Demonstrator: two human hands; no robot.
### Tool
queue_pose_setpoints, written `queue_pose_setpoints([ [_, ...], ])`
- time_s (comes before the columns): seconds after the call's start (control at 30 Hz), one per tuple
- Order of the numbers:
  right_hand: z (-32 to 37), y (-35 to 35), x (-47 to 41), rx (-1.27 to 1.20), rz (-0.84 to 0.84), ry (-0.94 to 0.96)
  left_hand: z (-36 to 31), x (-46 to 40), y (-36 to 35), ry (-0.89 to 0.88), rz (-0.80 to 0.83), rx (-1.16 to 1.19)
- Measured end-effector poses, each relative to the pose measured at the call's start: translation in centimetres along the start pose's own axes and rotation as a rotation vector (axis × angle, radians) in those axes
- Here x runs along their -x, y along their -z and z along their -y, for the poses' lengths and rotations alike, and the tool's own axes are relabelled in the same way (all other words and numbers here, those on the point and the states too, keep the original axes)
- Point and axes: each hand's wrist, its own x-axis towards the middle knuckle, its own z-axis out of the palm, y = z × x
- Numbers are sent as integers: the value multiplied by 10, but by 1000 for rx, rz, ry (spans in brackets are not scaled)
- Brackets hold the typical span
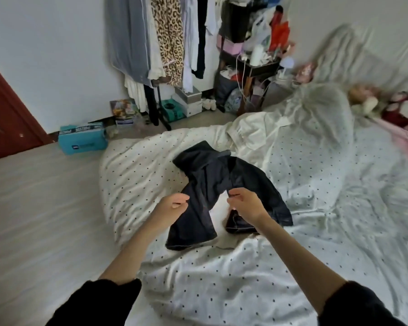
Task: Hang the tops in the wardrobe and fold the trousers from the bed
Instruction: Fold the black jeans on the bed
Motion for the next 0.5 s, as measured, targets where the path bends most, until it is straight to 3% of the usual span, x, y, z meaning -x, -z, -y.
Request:
queue_pose_setpoints([
  [0.2,-54,25,-135,320,-162,-281,14,-161,-21,158,70,-183],
  [0.33,-98,23,-174,519,-225,-502,31,-230,-40,87,-12,-429],
  [0.5,-139,29,-174,543,-281,-724,49,-244,-79,-52,150,-763],
])
